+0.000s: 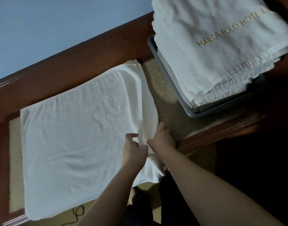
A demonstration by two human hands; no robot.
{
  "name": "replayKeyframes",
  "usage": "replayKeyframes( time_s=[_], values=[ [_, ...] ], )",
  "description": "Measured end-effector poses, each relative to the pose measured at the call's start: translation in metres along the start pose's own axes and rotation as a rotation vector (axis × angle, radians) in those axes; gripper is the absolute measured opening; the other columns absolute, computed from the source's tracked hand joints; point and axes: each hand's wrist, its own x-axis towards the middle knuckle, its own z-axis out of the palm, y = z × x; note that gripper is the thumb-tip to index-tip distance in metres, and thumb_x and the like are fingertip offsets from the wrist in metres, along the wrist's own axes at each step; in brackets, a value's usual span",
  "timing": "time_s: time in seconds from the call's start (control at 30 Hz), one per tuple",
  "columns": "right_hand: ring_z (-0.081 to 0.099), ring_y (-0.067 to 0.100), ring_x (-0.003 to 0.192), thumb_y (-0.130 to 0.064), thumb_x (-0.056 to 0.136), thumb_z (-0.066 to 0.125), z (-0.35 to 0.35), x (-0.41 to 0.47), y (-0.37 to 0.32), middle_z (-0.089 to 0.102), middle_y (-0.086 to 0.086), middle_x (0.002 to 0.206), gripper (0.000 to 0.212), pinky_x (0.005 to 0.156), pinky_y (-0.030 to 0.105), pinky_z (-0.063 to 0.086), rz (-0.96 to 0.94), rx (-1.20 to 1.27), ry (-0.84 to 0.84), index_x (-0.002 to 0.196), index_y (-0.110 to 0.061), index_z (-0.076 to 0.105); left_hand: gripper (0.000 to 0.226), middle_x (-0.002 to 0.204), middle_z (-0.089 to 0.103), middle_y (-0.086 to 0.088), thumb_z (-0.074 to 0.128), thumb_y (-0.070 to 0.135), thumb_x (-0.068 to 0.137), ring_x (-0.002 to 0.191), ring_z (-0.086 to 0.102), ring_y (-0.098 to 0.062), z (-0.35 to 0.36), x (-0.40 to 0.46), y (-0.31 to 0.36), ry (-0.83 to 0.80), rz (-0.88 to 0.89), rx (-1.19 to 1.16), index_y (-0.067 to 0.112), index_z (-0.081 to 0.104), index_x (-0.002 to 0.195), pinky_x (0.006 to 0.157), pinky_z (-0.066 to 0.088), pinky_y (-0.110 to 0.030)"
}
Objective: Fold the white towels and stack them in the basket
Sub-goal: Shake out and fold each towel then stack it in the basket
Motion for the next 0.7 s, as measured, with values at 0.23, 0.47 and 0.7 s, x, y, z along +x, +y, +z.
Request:
replayKeyframes(
  time_s=[0.23,0.47,0.7],
  values=[
    [0.046,0.033,0.122,-0.027,0.098,0.064,-0.017,-0.003,0.027,0.031,0.012,0.135,0.065,0.095,0.045,0.048,-0.495,-0.64,-0.197,0.152,-0.043,0.032,0.041,0.089,0.065,-0.002,0.058,0.014,0.089,0.073,0.069,-0.023,-0.006,-0.008,0.005,-0.006,0.092,0.0,0.038,0.043,0.119,0.058,0.056,-0.041],
    [0.028,0.035,0.143,-0.045,0.095,0.053,-0.026,-0.008,0.043,0.028,0.011,0.156,0.057,0.111,0.051,0.033,-0.987,-1.181,-0.214,0.145,-0.019,0.044,0.041,0.093,0.064,0.0,0.062,0.016,0.09,0.076,0.069,-0.019,-0.015,-0.011,0.002,0.04,0.097,-0.066,0.038,0.046,0.121,0.06,0.055,-0.034],
    [0.049,0.02,0.105,-0.035,0.094,0.056,-0.04,-0.037,0.056,0.066,-0.004,0.106,0.018,0.095,0.045,0.04,-1.1,-0.945,-0.233,0.108,-0.023,0.058,0.041,0.096,0.064,0.002,0.065,0.019,0.092,0.076,0.069,-0.011,-0.015,-0.014,-0.006,0.03,0.126,-0.101,0.038,0.046,0.124,0.057,0.052,-0.025]
  ],
)
